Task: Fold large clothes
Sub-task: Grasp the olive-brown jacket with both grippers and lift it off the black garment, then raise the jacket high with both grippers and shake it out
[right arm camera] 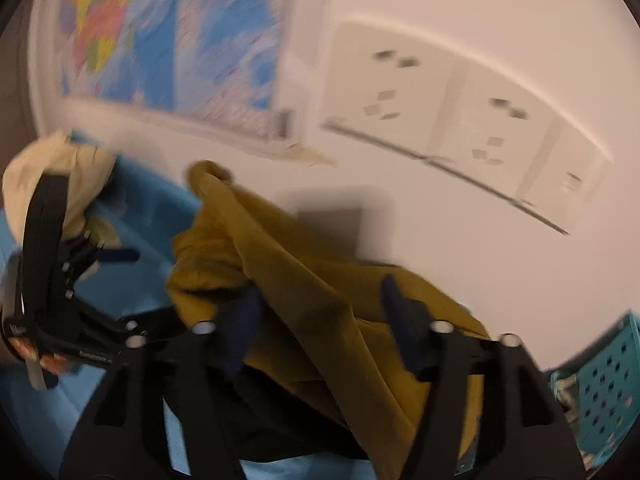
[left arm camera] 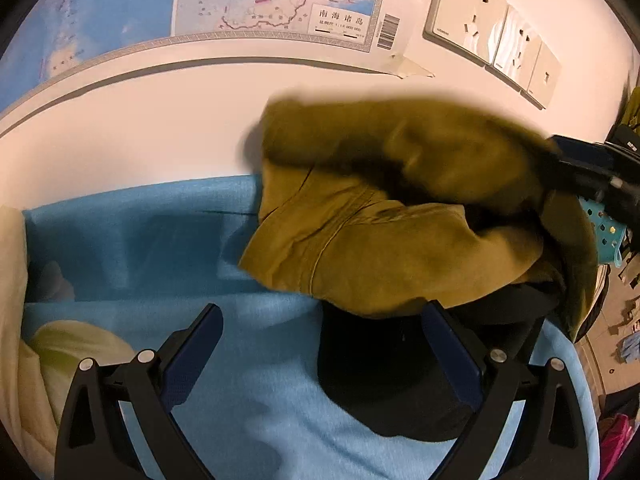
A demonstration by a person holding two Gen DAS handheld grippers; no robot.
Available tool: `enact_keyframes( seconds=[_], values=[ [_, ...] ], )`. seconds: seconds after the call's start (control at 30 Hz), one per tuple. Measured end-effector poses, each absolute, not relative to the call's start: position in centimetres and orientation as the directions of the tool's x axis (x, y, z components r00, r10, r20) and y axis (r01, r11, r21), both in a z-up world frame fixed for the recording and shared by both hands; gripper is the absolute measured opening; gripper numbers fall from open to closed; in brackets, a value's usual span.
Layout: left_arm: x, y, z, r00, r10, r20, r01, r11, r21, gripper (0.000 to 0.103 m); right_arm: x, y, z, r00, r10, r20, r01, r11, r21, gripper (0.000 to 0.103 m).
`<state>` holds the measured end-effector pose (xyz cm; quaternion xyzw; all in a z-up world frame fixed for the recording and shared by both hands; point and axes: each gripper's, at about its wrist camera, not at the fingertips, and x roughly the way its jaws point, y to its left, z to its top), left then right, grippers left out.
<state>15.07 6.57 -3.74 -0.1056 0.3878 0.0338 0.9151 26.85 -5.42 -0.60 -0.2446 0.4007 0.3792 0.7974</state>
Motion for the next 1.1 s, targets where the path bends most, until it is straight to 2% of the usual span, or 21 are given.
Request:
enact_keyframes(
  seconds=[0.03,0.07,0.17,0.2,0.23,0.27,0.3,0.47,0.6,0.8,0.9,0.93,0.97,1.03,1.1],
  values=[
    [15.1,6.7,-3.8,0.698,-0.020,-0.716,-0.145,0.975,-0.169,0.096,26.6,-4.2,-0.9,0.381,0.412,-0.828,-0.816,0.570,-0.092,0.069],
    [15.2,6.8,-3.8,0.699,-0.020,-0.715,-0.145,0.975,-0.169,0.096,26.4,-3.2,-1.6,0.370,0.408,-0.834,-0.832,0.546,-0.102,0.071],
    [15.3,7.1,-4.1,0.699,-0.026,-0.715,-0.140,0.975,-0.172,0.096,26.6,-0.5,-3.8,0.355,0.366,-0.860,-0.853,0.503,-0.138,0.068],
    [15.1,7.0,-4.1,0.699,-0.027,-0.715,-0.139,0.975,-0.174,0.096,26.7,0.1,-4.5,0.371,0.346,-0.862,-0.852,0.497,-0.167,0.058],
    [15.1,7.2,-4.3,0.699,-0.031,-0.715,-0.138,0.974,-0.177,0.096,26.9,0.4,-4.8,0.368,0.339,-0.866,-0.855,0.489,-0.172,0.028],
    [14.6,7.0,-4.3,0.698,-0.036,-0.716,-0.136,0.974,-0.181,0.096,27.2,0.8,-4.7,0.366,0.331,-0.870,-0.851,0.497,-0.169,0.006],
    [14.9,6.6,-4.3,0.698,-0.045,-0.715,-0.130,0.973,-0.188,0.096,27.4,0.5,-4.0,0.386,0.333,-0.860,-0.839,0.514,-0.178,0.001],
    [14.3,7.7,-4.3,0.719,-0.103,-0.687,-0.083,0.969,-0.232,0.096,28.5,-5.5,5.1,0.502,0.466,-0.728,-0.745,0.661,-0.090,0.001],
    [13.5,7.7,-3.2,0.763,-0.191,-0.618,-0.002,0.955,-0.297,0.096,29.4,-12.1,10.9,0.583,0.452,-0.676,-0.647,0.761,-0.049,0.001],
    [11.4,3.7,-0.5,0.791,-0.385,-0.475,0.279,0.919,-0.279,0.096,28.4,-17.4,13.8,0.616,0.459,-0.639,-0.570,0.820,0.040,0.001],
    [10.7,1.1,-0.3,0.770,-0.438,-0.464,0.375,0.899,-0.226,0.096,27.9,-18.7,14.1,0.621,0.469,-0.628,-0.558,0.827,0.065,0.001],
    [10.6,0.0,-0.3,0.770,-0.434,-0.468,0.390,0.900,-0.193,0.096,27.8,-18.8,14.3,0.620,0.473,-0.626,-0.558,0.827,0.073,0.001],
    [10.9,-1.3,-0.4,0.788,-0.383,-0.482,0.377,0.919,-0.113,0.096,27.7,-18.9,14.5,0.619,0.479,-0.623,-0.558,0.826,0.080,0.001],
    [12.4,-2.4,-0.8,0.807,-0.311,-0.502,0.331,0.942,-0.052,0.096,27.1,-19.6,15.0,0.628,0.481,-0.611,-0.556,0.827,0.079,0.001],
    [15.2,-2.3,-1.0,0.821,-0.202,-0.534,0.240,0.971,0.002,0.079,26.7,-20.2,15.7,0.643,0.477,-0.599,-0.546,0.834,0.079,0.001]
  ],
)
